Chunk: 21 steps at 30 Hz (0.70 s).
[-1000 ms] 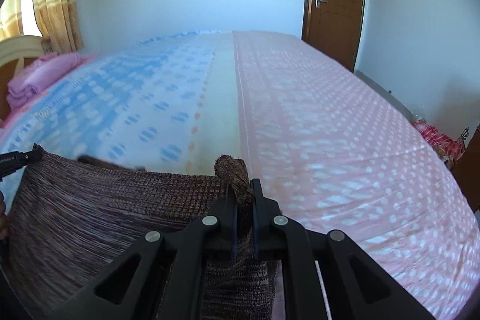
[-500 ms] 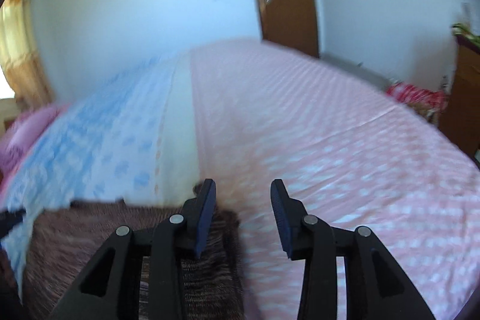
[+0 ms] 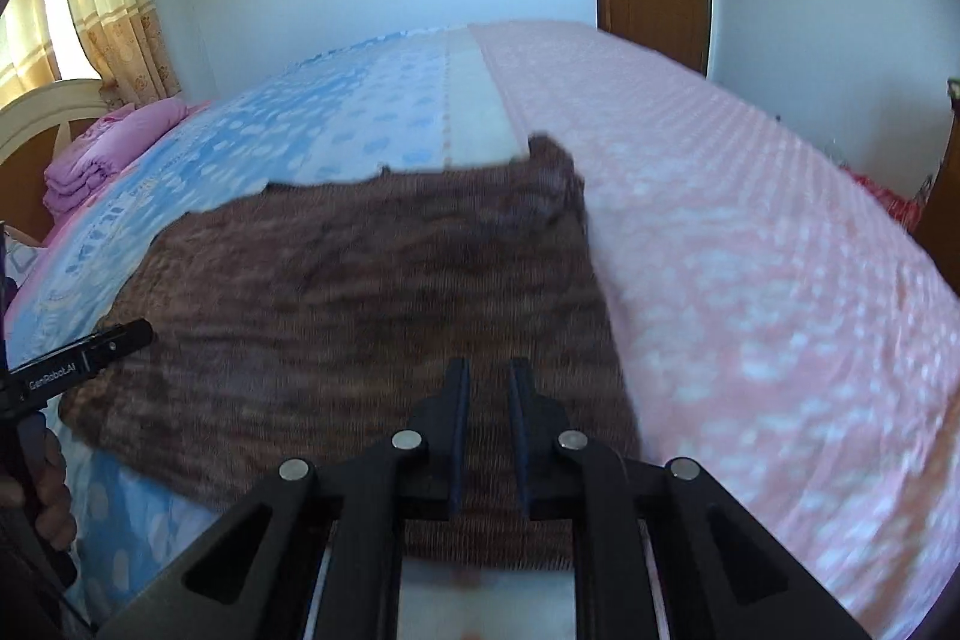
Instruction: Fold small clothes
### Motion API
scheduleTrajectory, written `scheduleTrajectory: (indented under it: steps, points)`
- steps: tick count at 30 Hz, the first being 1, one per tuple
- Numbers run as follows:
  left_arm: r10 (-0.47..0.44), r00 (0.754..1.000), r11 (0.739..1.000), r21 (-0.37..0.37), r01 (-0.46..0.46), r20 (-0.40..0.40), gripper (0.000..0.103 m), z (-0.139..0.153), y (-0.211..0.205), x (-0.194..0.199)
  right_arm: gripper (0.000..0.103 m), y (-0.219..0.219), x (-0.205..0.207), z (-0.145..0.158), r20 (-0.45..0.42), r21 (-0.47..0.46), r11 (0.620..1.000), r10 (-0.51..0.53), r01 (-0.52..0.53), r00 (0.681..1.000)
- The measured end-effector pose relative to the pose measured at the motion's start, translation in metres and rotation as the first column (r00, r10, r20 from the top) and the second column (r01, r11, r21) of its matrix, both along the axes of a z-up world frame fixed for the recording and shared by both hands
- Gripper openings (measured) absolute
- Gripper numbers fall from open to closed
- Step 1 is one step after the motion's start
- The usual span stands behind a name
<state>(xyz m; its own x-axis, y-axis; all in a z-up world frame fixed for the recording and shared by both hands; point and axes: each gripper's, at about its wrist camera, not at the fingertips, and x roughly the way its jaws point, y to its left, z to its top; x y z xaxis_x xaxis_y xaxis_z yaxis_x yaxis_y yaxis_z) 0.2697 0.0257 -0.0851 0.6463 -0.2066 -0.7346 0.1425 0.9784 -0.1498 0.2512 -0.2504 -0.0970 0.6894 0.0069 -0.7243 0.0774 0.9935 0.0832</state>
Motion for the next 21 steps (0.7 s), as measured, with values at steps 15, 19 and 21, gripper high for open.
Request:
scheduleTrajectory:
  steps: [15,19,21]
  points:
    - [-0.024,0.999,0.999,-0.031,0.025,0.034,0.093,-0.016,0.003,-0.013,0.013,-0.034,-0.003,0.028,0.042,0.088,0.995,-0.057,0.053,0.998]
    - [-0.017,0.999,0.998,-0.066,0.020,0.045,0.093,-0.016,0.007,-0.015,0.025,-0.060,0.046,0.035,0.073,0.125,0.985,-0.129,0.119,0.989]
    - [-0.018,0.999,0.995,-0.092,0.022,0.048,0.093,-0.016,0.010,-0.015,0.038,-0.062,0.062,0.022,0.020,0.124,0.983,-0.138,0.134,0.990]
